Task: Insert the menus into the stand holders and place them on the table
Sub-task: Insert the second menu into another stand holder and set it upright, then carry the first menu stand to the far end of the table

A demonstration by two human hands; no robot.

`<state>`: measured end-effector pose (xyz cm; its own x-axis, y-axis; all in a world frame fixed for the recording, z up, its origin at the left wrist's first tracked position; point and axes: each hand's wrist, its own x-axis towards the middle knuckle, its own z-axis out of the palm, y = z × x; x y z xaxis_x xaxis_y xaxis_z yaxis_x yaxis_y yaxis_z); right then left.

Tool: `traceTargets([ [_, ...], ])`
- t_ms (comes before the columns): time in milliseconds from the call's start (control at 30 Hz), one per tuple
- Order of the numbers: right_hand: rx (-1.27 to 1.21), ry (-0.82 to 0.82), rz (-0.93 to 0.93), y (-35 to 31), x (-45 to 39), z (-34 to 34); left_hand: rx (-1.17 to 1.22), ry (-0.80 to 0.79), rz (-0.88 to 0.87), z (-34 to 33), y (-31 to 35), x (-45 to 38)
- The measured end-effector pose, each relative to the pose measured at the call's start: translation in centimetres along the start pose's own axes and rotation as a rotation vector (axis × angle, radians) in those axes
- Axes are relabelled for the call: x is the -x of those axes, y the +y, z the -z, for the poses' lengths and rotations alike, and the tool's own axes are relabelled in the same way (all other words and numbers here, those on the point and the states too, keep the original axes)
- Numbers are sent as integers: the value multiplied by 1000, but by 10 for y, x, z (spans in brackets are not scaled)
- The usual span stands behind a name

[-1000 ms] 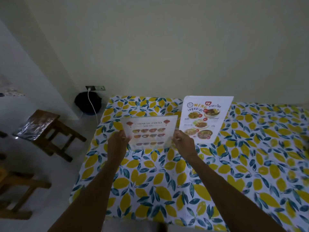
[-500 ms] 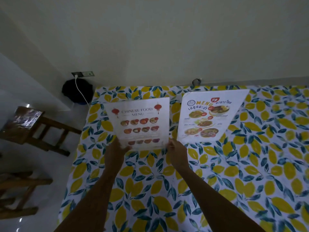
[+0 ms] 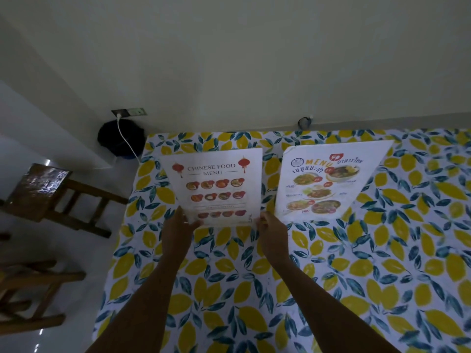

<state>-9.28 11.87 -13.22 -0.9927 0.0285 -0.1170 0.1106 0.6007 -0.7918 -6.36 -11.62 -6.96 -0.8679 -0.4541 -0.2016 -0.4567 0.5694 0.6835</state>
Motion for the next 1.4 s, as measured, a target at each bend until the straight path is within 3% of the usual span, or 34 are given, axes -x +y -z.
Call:
traceTargets([
  [333,3,48,9,-1,-1,-1,51,39,4,-6,-3,8],
  [533,-19,-165,-49,-13,7,26,-39,23,66,-4,-7,18],
  [633,101,-259,-1,-15,17,51,-140,-29,46,3,-8,35],
  [767,319,-217,61,-8,37,92,-382,-94,-25,10,2,67],
  [900,539,-169,139,-12,64,137,-476,-92,-172,11,25,100],
  [1133,663,-85,133,-20,92,196,-538,-105,-348,2,74,134],
  [1400,628,-18,109,6,86,249,-537,-156,-386,-34,128,134],
])
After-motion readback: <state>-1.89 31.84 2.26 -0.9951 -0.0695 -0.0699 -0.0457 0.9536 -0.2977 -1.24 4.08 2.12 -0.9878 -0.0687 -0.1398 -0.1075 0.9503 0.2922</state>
